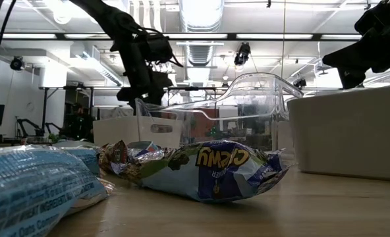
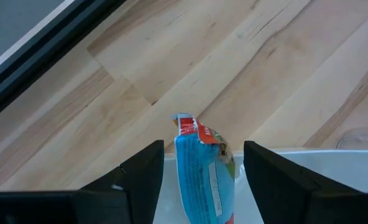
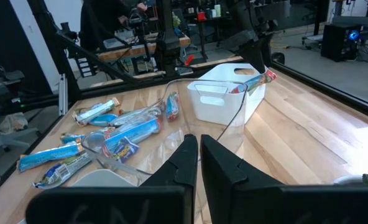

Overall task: Pick and place Granola Bars by type
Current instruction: Put the red granola bar into the white bin

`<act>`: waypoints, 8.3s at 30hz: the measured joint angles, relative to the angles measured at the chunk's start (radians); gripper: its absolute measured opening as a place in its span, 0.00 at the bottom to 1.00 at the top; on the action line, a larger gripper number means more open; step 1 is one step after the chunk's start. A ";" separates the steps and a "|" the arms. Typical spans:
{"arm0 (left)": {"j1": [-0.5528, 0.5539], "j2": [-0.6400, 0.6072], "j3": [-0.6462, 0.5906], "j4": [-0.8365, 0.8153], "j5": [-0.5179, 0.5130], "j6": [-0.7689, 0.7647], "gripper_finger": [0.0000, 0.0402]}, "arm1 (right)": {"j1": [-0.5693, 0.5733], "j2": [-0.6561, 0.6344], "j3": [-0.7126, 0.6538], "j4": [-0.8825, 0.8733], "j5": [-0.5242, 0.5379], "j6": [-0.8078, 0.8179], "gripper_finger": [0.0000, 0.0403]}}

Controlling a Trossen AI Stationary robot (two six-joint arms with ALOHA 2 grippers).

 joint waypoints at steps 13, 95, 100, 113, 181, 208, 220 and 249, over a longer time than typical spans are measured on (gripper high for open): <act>-0.008 0.002 -0.049 0.056 0.002 -0.035 0.50 | 0.000 0.000 0.000 0.000 0.000 0.000 0.03; -0.008 -0.011 -0.011 -0.181 0.115 -0.028 0.00 | 0.000 0.000 0.000 0.000 0.000 0.000 0.03; -0.007 -0.011 -0.003 -0.178 0.117 -0.069 0.00 | 0.000 0.000 0.000 0.000 0.000 0.000 0.03; 0.008 -0.011 -0.003 -0.206 0.117 -0.483 0.00 | 0.000 0.000 0.000 0.000 0.000 0.000 0.03; 0.000 -0.016 -0.014 -0.203 0.228 -0.832 0.04 | 0.000 0.000 0.000 0.000 0.000 0.000 0.03; -0.379 -0.365 0.093 -0.388 0.304 0.087 0.00 | 0.000 0.000 0.000 0.000 0.000 0.000 0.03; -0.531 -0.386 0.090 -0.420 0.271 0.029 0.00 | 0.000 0.000 0.000 0.000 0.000 0.000 0.03; -0.614 -0.445 -0.139 -0.582 0.153 0.179 0.26 | 0.000 0.000 0.000 0.000 0.000 0.000 0.03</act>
